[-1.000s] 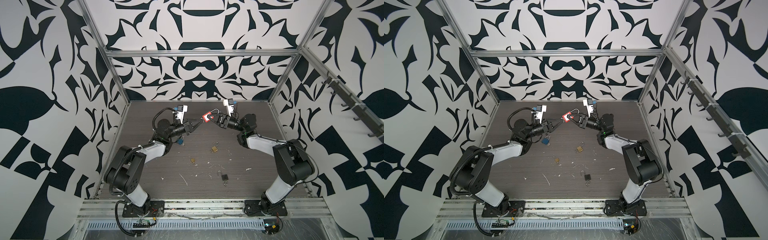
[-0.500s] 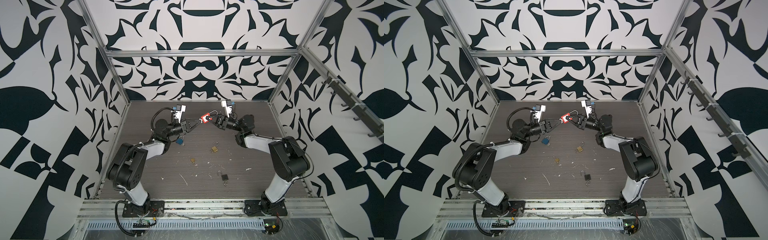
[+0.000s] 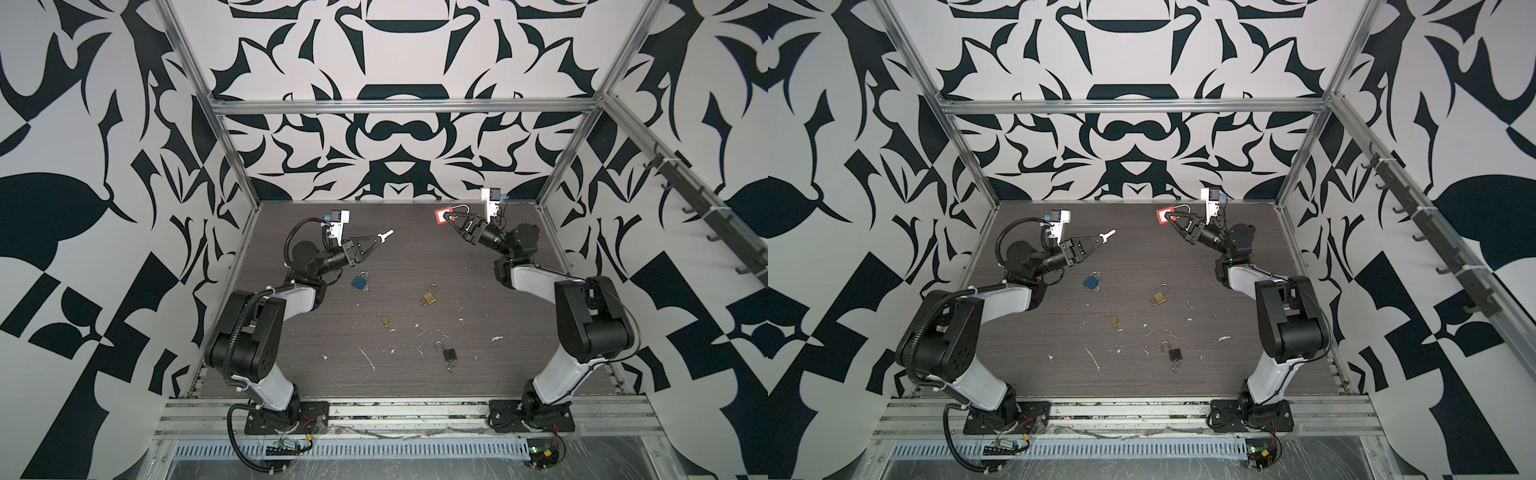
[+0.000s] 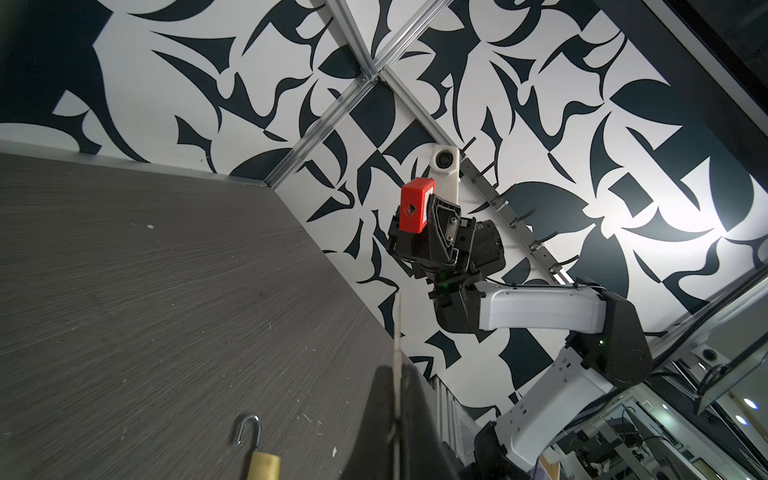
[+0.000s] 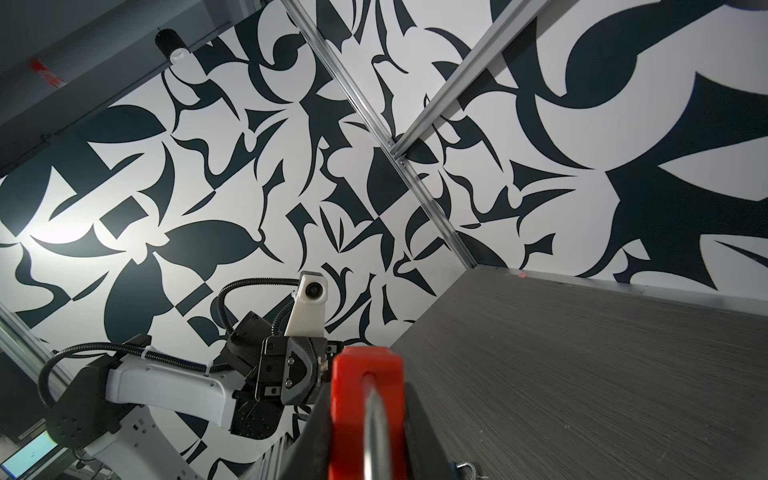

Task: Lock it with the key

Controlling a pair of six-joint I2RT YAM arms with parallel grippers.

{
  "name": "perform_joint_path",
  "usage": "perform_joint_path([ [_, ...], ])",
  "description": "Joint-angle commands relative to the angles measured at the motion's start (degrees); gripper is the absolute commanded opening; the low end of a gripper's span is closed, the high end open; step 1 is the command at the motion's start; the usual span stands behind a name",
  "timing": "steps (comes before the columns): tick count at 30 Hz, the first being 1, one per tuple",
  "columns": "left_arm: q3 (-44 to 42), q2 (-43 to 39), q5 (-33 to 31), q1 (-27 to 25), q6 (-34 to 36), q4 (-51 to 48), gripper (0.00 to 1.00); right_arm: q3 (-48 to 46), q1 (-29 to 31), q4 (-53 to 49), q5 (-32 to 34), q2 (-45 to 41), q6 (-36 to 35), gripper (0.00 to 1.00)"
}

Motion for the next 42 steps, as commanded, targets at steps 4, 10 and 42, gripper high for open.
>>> perform_joint_path([
  [4, -0.34, -11.58, -3.74, 1.71, 14.72, -21.61, 0.0, 1.55, 1.14, -13.75, 1.26, -2.66, -3.74, 0.0],
  [10, 7.68, -23.78, -17.01, 1.29, 42.82, -62.34, 0.0, 5.32, 3.58, -46.11, 3.61, -3.15, -18.86, 0.0],
  [42, 6.65, -26.92, -19.02, 1.27, 48.52, -66.86, 0.0, 46.73, 15.88, -90.76, 12.58, 32.21, -32.04, 0.08],
])
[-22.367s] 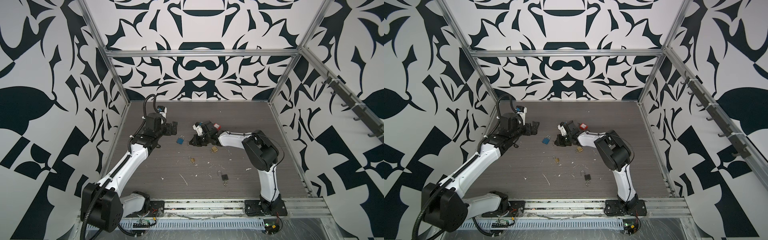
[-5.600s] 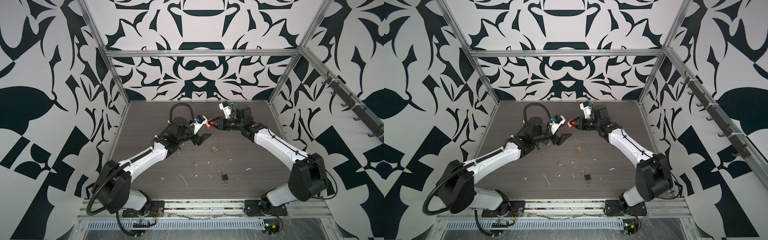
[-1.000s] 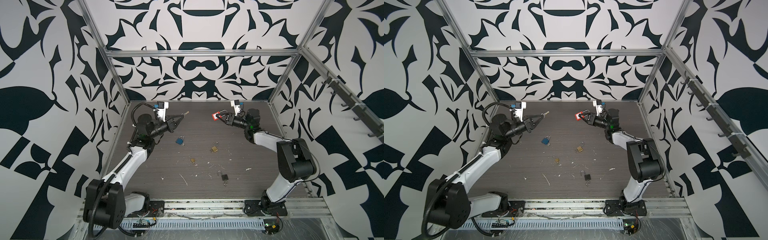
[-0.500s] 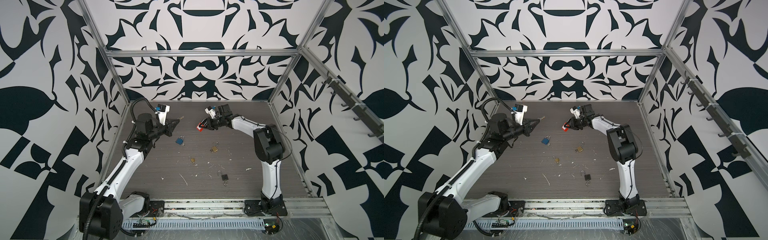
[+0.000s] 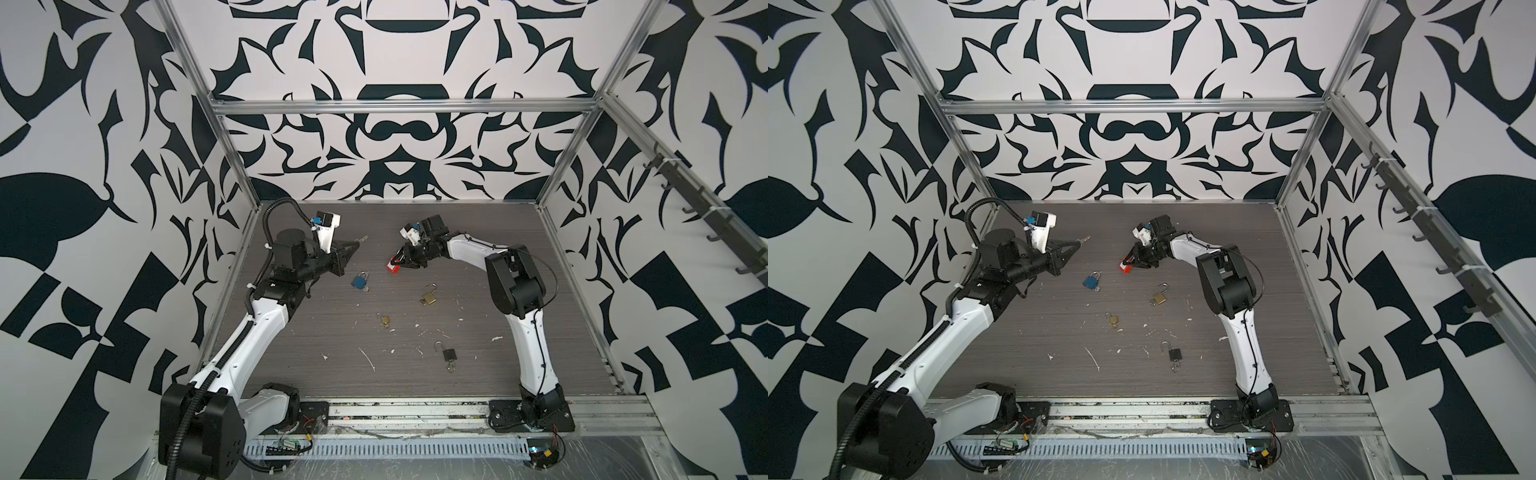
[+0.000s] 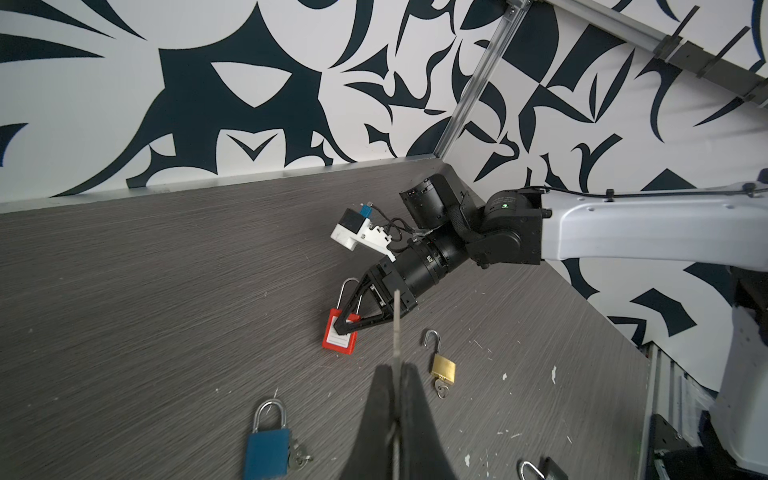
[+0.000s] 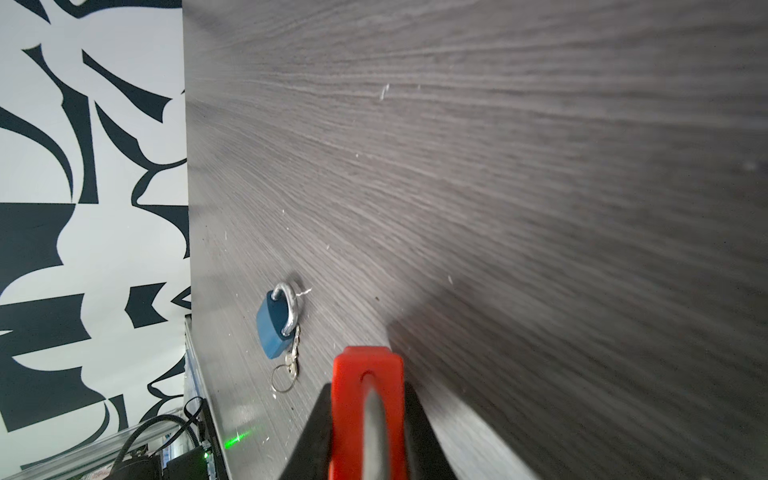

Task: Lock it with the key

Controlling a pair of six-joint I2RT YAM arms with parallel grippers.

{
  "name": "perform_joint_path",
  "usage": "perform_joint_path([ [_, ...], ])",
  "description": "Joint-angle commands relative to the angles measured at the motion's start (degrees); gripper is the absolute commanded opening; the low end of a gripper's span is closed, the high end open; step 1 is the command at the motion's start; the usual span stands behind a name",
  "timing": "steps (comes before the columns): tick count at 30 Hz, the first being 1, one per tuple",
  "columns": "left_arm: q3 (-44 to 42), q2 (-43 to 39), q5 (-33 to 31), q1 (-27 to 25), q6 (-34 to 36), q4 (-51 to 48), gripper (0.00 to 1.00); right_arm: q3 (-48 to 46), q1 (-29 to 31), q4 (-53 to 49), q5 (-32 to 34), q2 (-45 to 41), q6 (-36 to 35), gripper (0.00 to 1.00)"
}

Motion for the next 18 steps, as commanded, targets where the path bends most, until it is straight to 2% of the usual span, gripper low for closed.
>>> perform_joint_path([
  [1, -0.54, -0.18, 1.03, -0.08, -0.56, 1.62, 0.0, 3.6, -0.08, -0.34, 0.09, -0.66, 0.06, 0.11],
  [5, -1.05, -0.46, 1.0, -0.09, -1.41, 1.84, 0.0, 4.78, -0.06, -0.45, 1.23, 0.14, 0.2, 0.28],
  [8, -1.5, -0.69, 0.92, -0.08, -1.96, 1.9, 0.0, 4.39, -0.15, -0.17, 2.53, -0.66, 0.11, 0.36],
  [18, -0.61, -0.39, 1.6, -0.43, -2.63, 1.05, 0.0, -0.36, -3.11, 1.23, 4.05, -7.77, -0.01, 0.41],
])
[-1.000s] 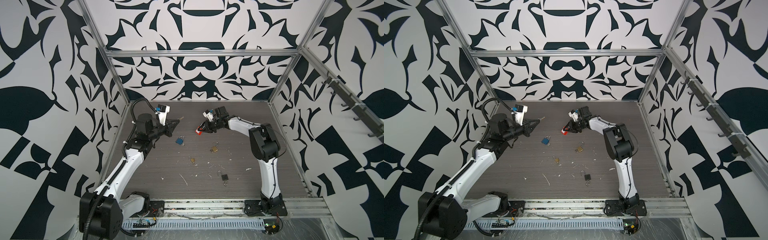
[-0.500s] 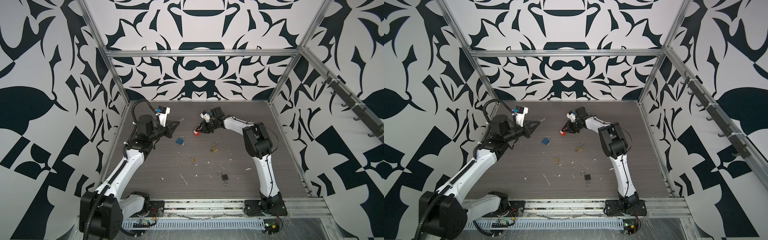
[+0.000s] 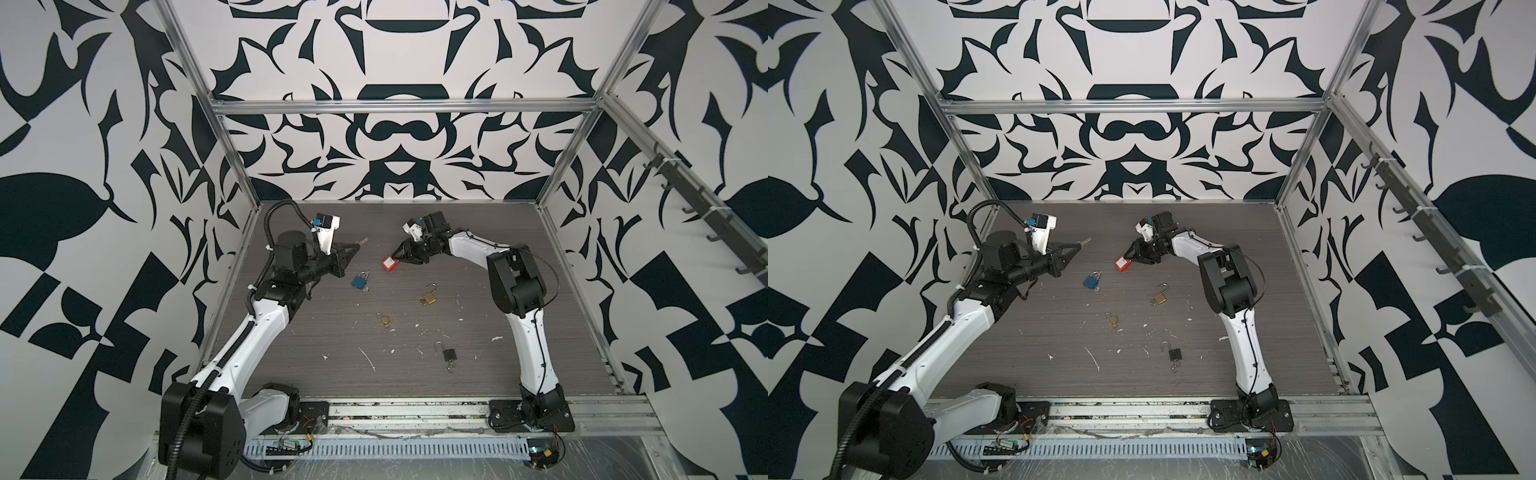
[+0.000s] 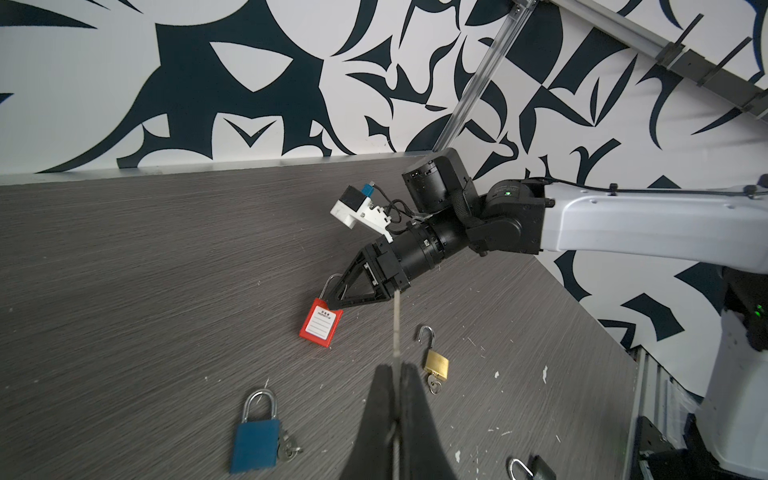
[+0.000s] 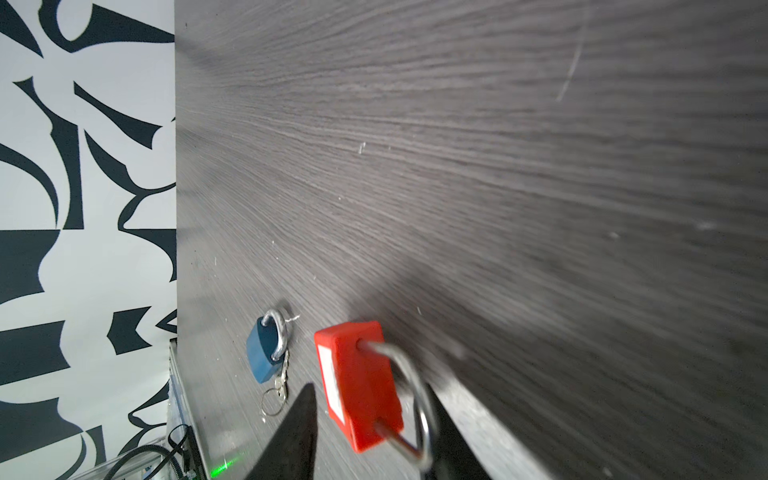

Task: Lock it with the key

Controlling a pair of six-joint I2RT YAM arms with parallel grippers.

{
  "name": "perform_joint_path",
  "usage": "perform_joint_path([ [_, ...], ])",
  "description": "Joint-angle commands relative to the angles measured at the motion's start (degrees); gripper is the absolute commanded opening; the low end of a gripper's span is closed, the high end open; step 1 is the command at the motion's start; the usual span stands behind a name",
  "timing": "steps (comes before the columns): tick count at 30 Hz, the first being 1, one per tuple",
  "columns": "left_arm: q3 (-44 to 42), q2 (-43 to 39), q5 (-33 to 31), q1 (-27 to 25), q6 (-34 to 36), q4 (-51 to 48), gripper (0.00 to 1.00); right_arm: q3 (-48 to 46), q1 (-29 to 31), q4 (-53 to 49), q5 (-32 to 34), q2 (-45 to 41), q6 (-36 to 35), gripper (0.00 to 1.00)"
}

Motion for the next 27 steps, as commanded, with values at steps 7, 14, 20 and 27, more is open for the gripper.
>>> perform_joint_path([
  [7, 1.62, 0.85, 2.78, -0.73, -0.71, -0.21, 0.0, -7.26, -4.85, 3.14, -1.42, -15.64, -1.39, 0.41],
  [14, 5.52, 5.0, 7.52, -2.77, 1.16, -2.89, 0.0, -13.07, -5.24, 4.7, -9.93, -25.76, -4.56, 0.42],
  [20, 7.03, 9.58, 8.31, -4.12, -2.53, -0.51, 0.0, -24.47, -3.9, 15.24, -20.6, -36.94, -2.71, 0.45],
  [27, 1.0, 13.92, 3.75, -6.42, -23.53, 22.33, 0.0, -39.68, 0.25, 41.14, -10.6, -44.53, 16.31, 0.49],
])
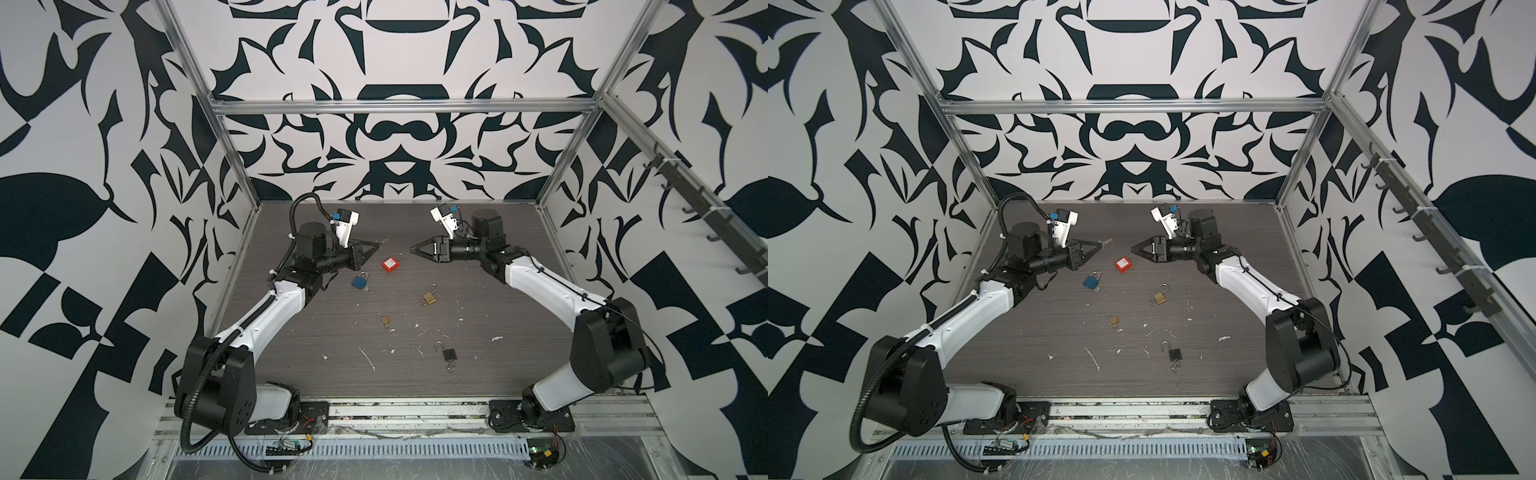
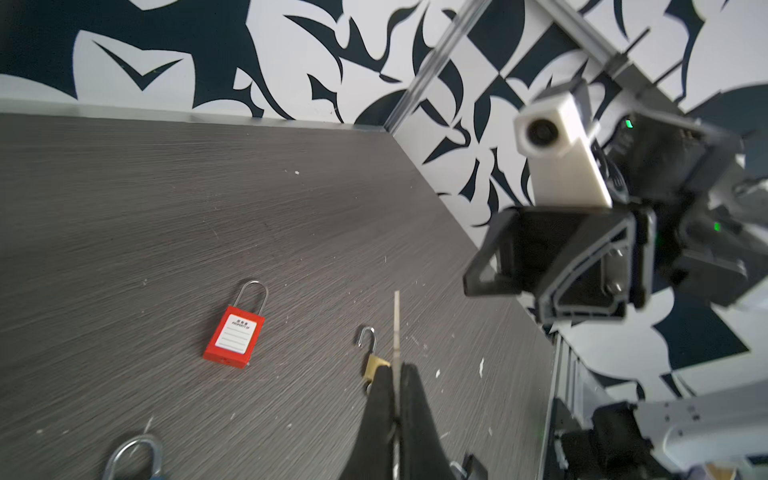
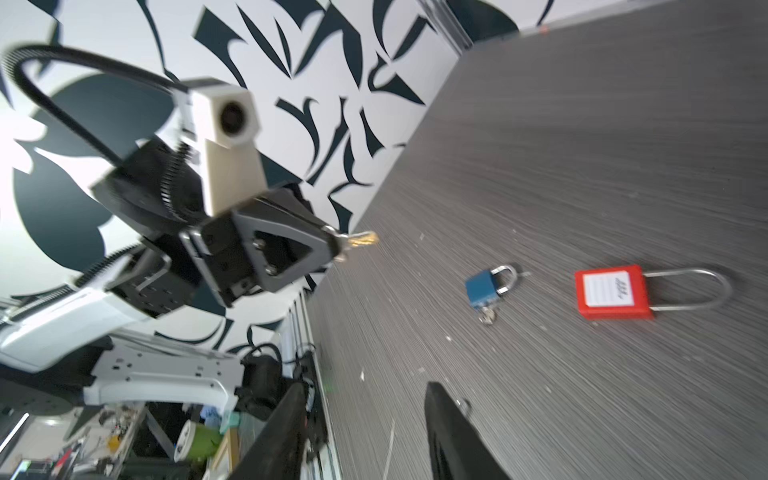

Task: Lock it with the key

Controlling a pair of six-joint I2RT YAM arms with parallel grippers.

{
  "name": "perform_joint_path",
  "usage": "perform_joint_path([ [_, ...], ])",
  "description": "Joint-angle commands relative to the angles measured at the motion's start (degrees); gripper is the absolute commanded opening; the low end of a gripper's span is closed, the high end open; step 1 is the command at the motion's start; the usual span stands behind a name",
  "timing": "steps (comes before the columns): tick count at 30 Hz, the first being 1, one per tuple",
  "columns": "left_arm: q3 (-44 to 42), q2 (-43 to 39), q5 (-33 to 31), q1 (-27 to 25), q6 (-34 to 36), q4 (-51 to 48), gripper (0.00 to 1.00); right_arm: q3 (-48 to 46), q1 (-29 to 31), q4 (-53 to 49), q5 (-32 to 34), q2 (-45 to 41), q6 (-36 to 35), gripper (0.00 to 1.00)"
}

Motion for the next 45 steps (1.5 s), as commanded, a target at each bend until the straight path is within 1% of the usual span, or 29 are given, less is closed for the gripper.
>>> perform_joint_path([
  [1, -2.86, 2.54, -2.41, -1.79, -13.98, 15.82, 0.0, -5.79, 1.84, 21.33, 6.17, -1.8, 14.45, 0.49],
  [4, -5.11, 4.84, -5.44, -2.99, -22.7, 24.77, 0.0, -9.39, 3.51, 33.57, 11.72, -0.67, 22.91, 0.49],
  [7, -7.86, 6.86, -9.2, -3.98, -29.74, 33.41, 0.0, -10.15, 4.2, 36.29, 14.95, 0.74, 25.53, 0.49],
  [10, -9.14, 8.02, -11.66, -4.95, -33.42, 37.63, 0.0, -11.05, 4.39, 38.63, 18.52, 1.47, 27.13, 0.49],
  [13, -9.18, 8.34, -12.08, -6.03, -34.41, 38.18, 0.0, -10.42, 4.43, 40.02, 20.24, 3.03, 28.97, 0.49],
  [16, -9.43, 8.09, -12.52, -6.31, -34.49, 38.25, 0.0, -9.64, 4.84, 42.23, 20.63, 5.25, 31.08, 0.48],
  [25, -9.26, 8.75, -11.49, -6.75, -34.66, 38.26, 0.0, -5.34, 6.49, 46.97, 19.93, 11.73, 33.39, 0.44],
  [32, -9.54, 8.41, -11.9, -6.79, -33.79, 37.93, 0.0, -4.12, 7.07, 48.29, 20.33, 12.83, 33.73, 0.42],
  [36, -9.93, 8.27, -12.58, -6.79, -33.81, 38.26, 0.0, -5.07, 7.11, 49.11, 21.83, 12.22, 33.61, 0.42],
  [42, -9.02, 9.85, -10.67, -6.79, -34.7, 39.17, 0.0, -3.92, 7.34, 49.74, 21.63, 13.43, 33.64, 0.41],
  [45, -9.04, 10.05, -10.6, -6.87, -35.01, 39.67, 0.0, -3.07, 7.44, 50.25, 21.52, 14.4, 33.89, 0.37],
])
